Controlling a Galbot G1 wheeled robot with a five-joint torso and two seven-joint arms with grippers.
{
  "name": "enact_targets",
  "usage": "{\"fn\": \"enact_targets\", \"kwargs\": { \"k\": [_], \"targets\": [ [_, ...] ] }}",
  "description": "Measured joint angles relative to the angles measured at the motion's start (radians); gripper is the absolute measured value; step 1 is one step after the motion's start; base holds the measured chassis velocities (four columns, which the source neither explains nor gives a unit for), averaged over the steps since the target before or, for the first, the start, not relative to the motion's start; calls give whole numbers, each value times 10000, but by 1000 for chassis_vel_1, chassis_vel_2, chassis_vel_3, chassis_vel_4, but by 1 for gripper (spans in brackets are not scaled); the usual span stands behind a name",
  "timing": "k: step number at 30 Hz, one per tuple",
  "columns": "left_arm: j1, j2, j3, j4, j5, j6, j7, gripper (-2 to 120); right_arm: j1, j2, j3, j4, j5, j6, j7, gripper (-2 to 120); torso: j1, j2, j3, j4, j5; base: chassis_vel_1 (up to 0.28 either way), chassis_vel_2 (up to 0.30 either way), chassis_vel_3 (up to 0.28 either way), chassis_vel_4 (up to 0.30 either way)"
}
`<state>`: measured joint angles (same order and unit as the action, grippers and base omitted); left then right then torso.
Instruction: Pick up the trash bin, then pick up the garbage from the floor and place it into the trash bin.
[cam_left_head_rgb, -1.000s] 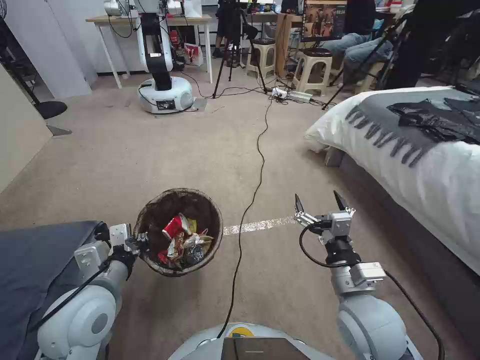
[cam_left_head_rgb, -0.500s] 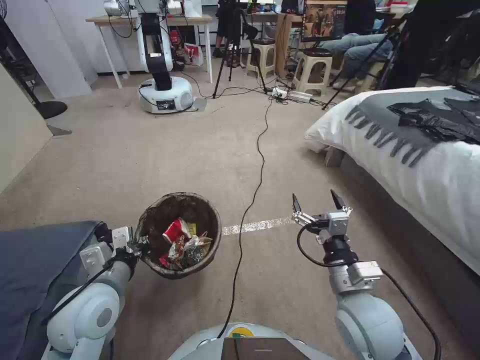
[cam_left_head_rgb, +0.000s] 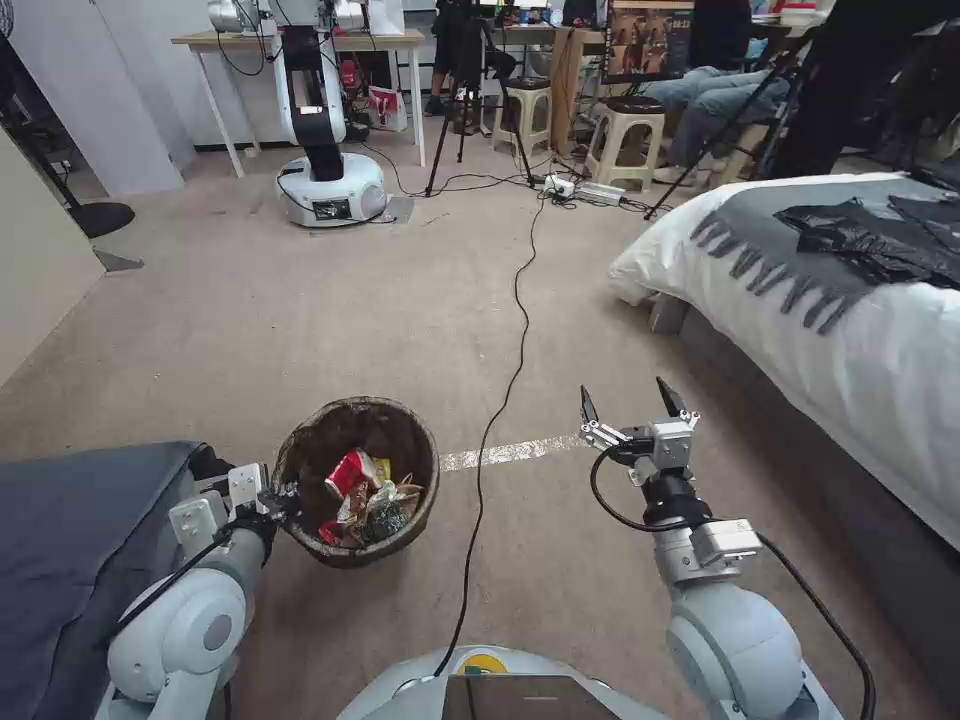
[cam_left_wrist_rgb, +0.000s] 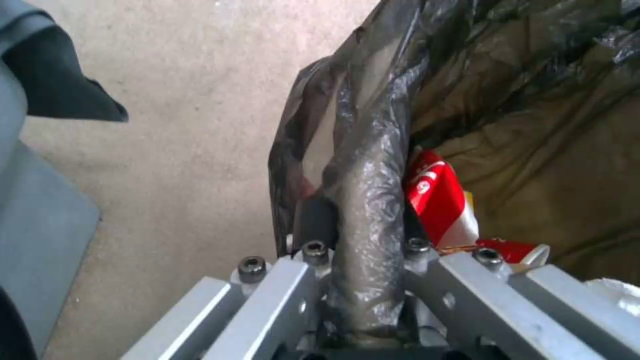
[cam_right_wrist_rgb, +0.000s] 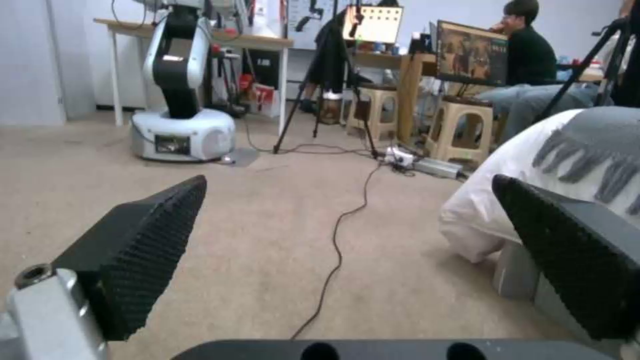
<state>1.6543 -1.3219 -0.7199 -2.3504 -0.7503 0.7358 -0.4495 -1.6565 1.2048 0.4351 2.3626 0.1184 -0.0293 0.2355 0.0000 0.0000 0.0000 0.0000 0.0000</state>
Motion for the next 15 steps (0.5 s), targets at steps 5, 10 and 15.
{"fn": "enact_targets", "kwargs": {
  "k": [5, 10, 15],
  "targets": [
    [-28, -35, 90, 164, 30, -3, -10, 3, 22, -3, -6, -15, 1, 0, 0, 100, 0, 0, 0, 0, 0, 0, 0, 0, 0],
    [-49, -58, 179, 370, 50, -5, -15, 3, 30, -3, -6, -30, 6, -1, -1, 100, 0, 0, 0, 0, 0, 0, 0, 0, 0],
    [-75, -70, 273, 568, 45, -6, -15, 3, 53, -2, -3, -51, 9, -2, -1, 100, 0, 0, 0, 0, 0, 0, 0, 0, 0]
  ]
}}
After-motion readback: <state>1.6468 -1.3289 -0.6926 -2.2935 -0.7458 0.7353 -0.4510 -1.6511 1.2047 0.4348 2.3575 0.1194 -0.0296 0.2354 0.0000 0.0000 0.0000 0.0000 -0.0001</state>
